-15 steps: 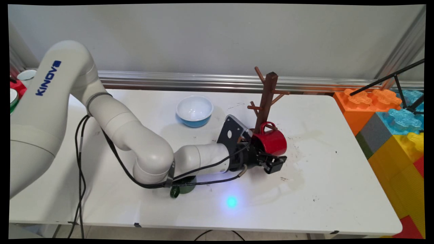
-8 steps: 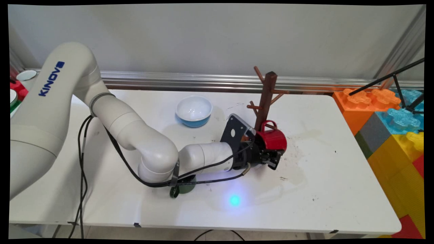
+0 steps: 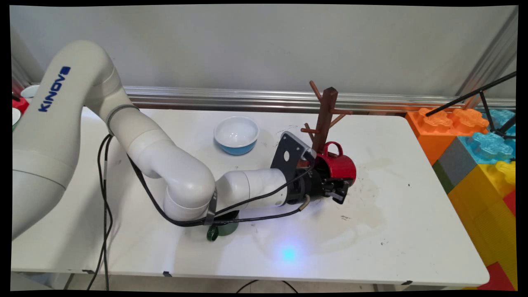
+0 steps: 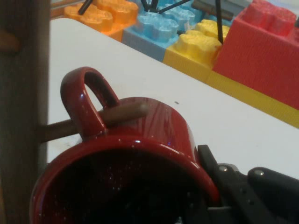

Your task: Place the picked object on the table

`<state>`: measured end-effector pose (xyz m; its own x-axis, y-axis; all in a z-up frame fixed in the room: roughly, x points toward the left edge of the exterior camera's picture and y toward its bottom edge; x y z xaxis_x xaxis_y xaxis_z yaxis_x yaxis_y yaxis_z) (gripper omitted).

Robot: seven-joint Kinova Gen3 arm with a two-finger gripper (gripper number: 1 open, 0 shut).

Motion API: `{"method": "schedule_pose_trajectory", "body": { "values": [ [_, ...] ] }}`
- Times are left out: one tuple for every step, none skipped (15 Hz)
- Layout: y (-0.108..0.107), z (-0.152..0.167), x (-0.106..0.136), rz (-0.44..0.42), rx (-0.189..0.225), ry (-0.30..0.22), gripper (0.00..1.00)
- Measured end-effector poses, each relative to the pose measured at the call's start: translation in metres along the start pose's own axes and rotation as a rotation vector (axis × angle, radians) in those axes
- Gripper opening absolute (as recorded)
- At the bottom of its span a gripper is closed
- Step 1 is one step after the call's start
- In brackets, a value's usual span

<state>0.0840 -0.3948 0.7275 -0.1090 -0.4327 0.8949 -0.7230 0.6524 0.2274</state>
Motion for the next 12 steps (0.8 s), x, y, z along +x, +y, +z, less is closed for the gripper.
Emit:
{"method": "schedule_pose_trajectory", "body": {
  "values": [
    [0.004,-0.003,0.004,-0.001,-0.007,0.003,0.00],
    [0.007,-0.007,0.008,-0.002,-0.013,0.005,0.00],
    [0.011,-0.011,0.012,-0.004,-0.021,0.007,0.00],
    [0.015,-0.015,0.016,-0.004,-0.028,0.009,0.00],
    [0.018,-0.019,0.019,-0.005,-0.036,0.009,0.00],
    [0.020,-0.022,0.021,-0.004,-0.041,0.010,0.00],
    [0.023,-0.026,0.025,-0.004,-0.047,0.011,0.00],
    [0.026,-0.031,0.027,-0.005,-0.054,0.009,0.00],
    [0.028,-0.037,0.030,-0.005,-0.057,0.010,0.00],
    [0.030,-0.040,0.033,-0.003,-0.065,0.007,0.00],
    [0.031,-0.043,0.034,-0.002,-0.069,0.006,0.00],
    [0.033,-0.048,0.036,-0.002,-0.072,0.005,0.00]
  ]
}}
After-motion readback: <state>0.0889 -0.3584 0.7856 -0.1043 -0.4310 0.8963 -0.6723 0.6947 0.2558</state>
